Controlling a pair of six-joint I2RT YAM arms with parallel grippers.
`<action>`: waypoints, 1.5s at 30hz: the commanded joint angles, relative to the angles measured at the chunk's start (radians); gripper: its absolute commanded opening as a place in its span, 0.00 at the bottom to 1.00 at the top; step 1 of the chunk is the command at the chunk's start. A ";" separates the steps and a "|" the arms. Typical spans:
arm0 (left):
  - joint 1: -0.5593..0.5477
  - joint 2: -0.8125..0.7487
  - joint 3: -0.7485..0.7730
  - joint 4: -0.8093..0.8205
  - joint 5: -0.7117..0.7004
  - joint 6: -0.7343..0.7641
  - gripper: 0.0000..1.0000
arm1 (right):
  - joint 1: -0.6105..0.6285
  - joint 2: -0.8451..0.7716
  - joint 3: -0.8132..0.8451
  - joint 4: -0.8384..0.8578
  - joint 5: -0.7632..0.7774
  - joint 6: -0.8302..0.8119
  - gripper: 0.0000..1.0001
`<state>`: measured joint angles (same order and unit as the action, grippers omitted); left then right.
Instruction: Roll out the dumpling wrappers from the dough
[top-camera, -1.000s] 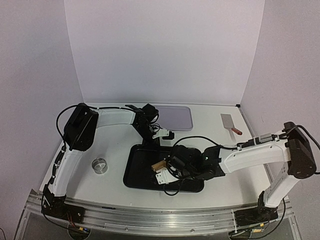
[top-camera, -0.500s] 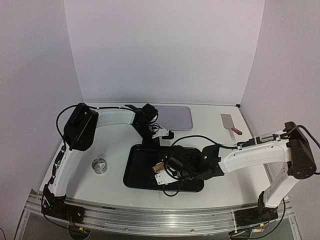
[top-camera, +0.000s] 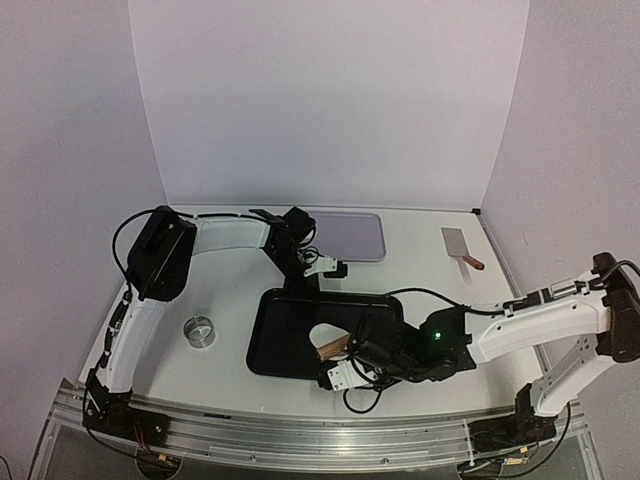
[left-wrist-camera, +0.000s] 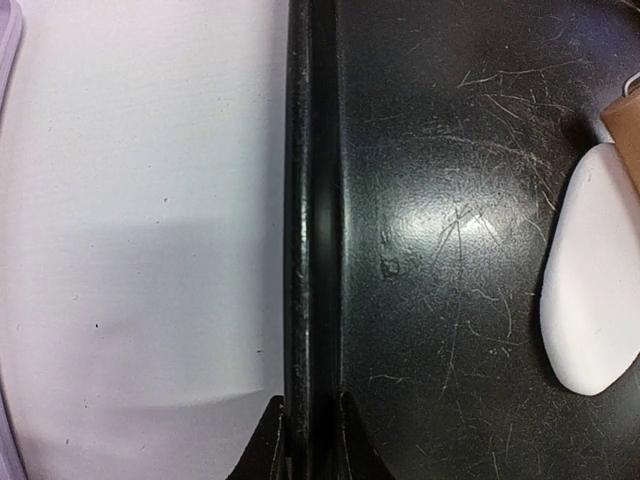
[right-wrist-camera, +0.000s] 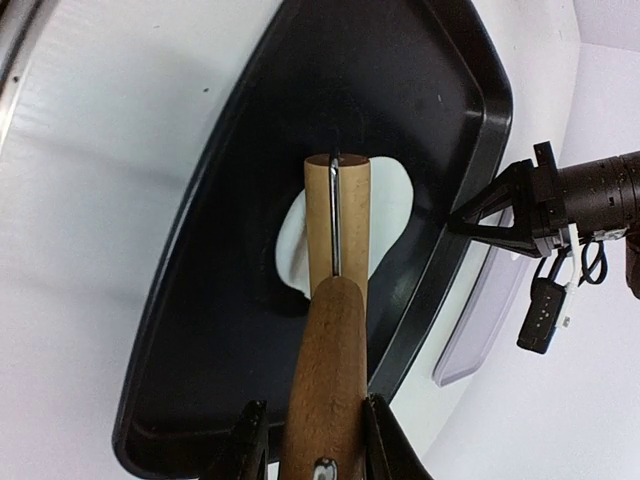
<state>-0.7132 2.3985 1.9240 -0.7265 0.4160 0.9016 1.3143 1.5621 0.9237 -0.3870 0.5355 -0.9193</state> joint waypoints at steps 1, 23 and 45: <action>0.027 0.048 -0.028 0.020 -0.140 0.016 0.00 | 0.005 0.102 -0.091 -0.408 -0.224 0.002 0.00; 0.032 0.036 -0.043 0.027 -0.146 0.022 0.00 | 0.062 0.114 -0.090 -0.436 -0.219 0.061 0.00; 0.033 0.033 -0.046 0.029 -0.141 0.020 0.00 | 0.122 0.062 -0.088 -0.508 -0.194 0.197 0.00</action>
<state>-0.6991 2.3985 1.9221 -0.7273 0.4171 0.8974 1.4239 1.5455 0.9255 -0.5255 0.5809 -0.7609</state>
